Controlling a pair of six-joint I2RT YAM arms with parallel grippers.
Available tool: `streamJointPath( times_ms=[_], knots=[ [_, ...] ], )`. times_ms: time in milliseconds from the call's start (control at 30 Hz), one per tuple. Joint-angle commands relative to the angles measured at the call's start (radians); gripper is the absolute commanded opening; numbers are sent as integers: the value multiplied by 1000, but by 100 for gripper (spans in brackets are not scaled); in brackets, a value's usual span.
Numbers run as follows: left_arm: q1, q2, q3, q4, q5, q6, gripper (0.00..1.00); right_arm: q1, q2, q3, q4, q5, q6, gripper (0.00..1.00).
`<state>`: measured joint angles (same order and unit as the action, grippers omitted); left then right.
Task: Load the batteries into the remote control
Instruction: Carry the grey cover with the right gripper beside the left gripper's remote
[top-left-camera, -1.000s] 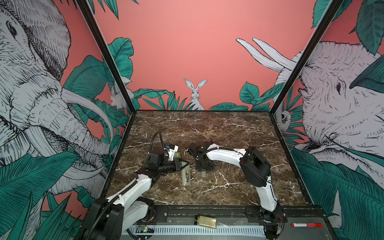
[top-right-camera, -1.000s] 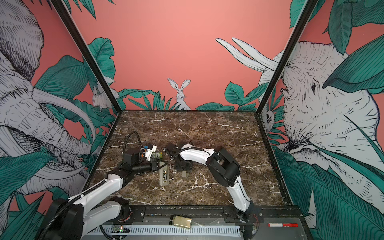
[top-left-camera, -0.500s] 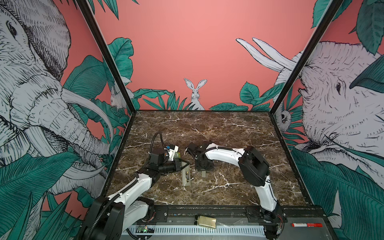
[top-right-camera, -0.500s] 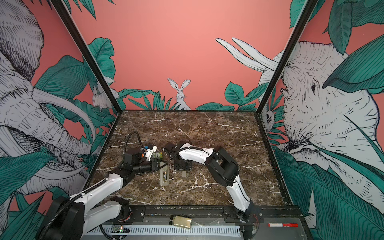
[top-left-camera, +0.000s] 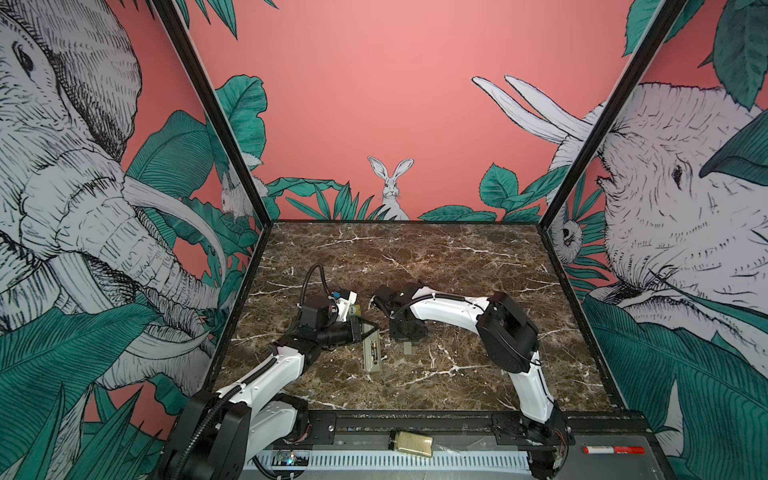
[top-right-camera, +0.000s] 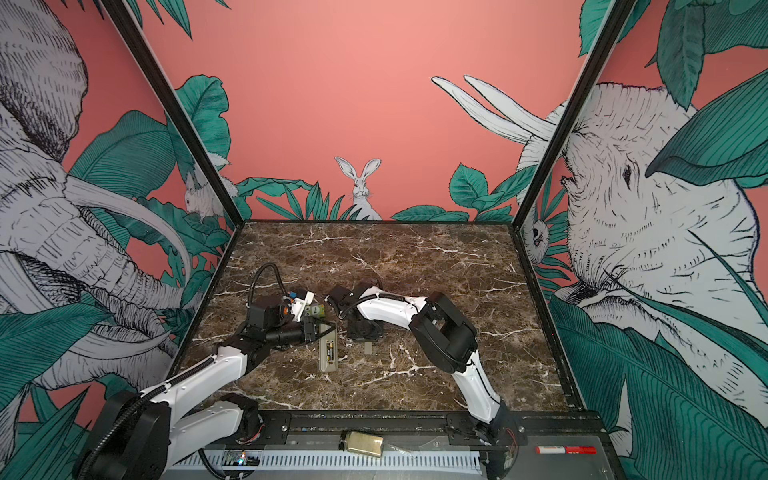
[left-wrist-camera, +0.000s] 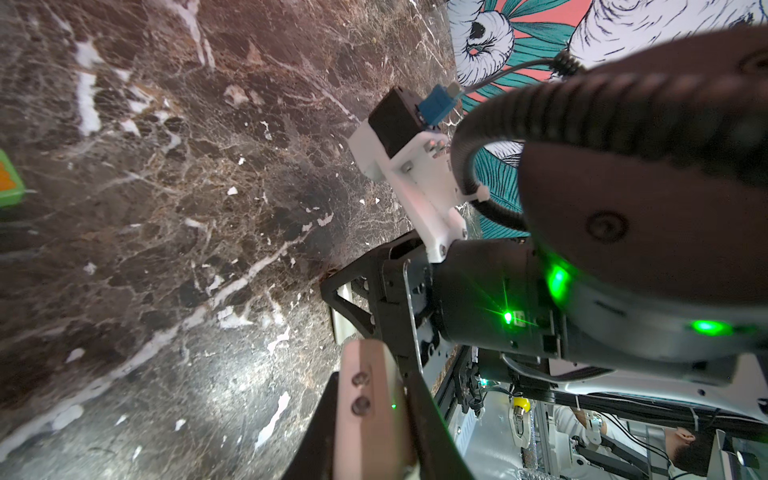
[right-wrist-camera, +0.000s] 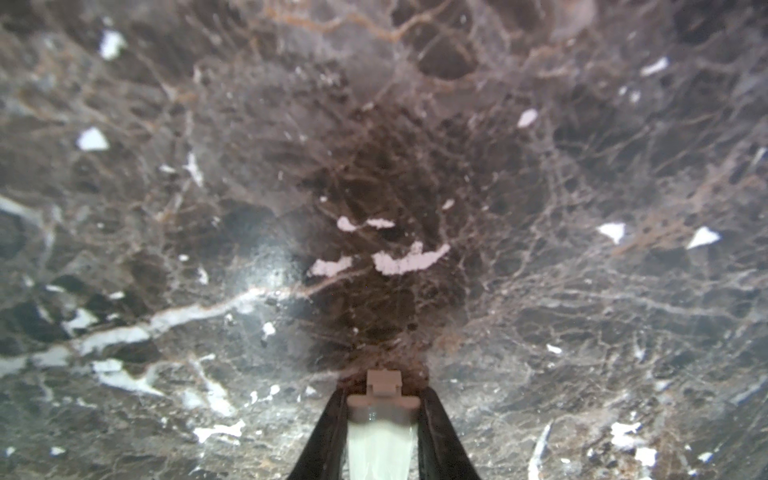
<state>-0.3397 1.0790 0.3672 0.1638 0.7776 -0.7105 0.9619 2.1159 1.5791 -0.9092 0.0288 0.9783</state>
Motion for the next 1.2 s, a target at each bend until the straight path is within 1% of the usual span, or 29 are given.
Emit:
streamJointPath(
  times_ms=[0, 200, 300, 433, 633, 967, 1167],
  knots=[
    [6, -2, 11, 36, 12, -3, 0, -5, 8, -25, -24, 33, -7, 22],
    [5, 18, 18, 69, 6, -22, 0, -4, -71, -99, 72, 43, -21, 15],
    [6, 33, 16, 108, 5, -43, 0, -4, -105, -126, 95, 51, -25, 13],
    [5, 43, 15, 139, 5, -61, 0, -1, -154, -150, 132, 68, -56, 12],
    [5, 62, 31, 147, -1, -61, 0, -1, -220, -181, 142, 88, -73, 10],
    [6, 114, 67, 199, -19, -82, 0, -1, -400, -236, 179, 118, -53, 7],
    [6, 139, 82, 268, -29, -138, 0, 6, -506, -260, 310, 125, -77, 7]
  ],
)
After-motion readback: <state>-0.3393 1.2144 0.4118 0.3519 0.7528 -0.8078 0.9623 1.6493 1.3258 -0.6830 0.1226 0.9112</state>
